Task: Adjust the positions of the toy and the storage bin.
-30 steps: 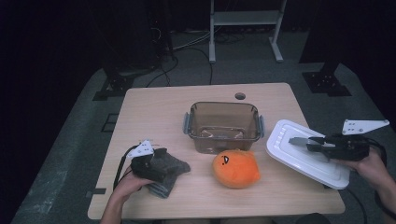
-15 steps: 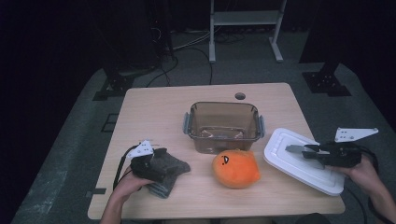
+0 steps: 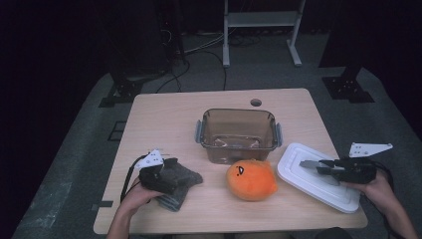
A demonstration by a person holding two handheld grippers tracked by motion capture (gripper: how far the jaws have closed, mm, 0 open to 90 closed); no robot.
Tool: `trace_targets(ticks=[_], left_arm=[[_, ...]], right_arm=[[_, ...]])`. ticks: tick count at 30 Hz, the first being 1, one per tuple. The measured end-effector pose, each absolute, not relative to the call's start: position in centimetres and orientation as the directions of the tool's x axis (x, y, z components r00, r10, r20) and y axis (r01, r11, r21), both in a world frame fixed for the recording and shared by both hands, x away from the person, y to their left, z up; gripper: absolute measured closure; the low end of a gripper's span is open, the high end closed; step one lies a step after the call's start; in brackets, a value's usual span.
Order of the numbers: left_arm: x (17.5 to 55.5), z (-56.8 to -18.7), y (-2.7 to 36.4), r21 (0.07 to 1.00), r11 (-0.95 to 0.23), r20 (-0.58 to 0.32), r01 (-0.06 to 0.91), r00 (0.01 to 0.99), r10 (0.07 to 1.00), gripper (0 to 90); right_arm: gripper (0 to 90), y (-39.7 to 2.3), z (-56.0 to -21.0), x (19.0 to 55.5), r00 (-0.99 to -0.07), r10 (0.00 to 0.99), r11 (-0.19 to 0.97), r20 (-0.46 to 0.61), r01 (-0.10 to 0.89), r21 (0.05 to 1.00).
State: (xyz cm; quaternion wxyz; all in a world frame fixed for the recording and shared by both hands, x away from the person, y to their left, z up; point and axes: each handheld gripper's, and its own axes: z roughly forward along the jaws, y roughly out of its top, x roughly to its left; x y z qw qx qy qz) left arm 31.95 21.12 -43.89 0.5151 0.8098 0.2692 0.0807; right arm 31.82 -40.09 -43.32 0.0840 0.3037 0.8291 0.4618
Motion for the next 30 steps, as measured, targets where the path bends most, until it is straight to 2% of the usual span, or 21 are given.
trace_targets(ticks=[14,30], left_arm=[[31.9,-43.9,21.0,0.877,-0.327,-0.146,0.352,0.844,0.516,5.9],[31.9,-43.9,21.0,0.877,-0.328,-0.146,0.351,0.846,0.513,5.9]], right_arm=[[65.5,-40.0,-45.2,31.4,-0.791,0.588,0.365,0.172,0.448,0.816],[64.8,-39.7,-45.8,31.2,-0.788,0.585,0.345,0.194,0.458,0.819]])
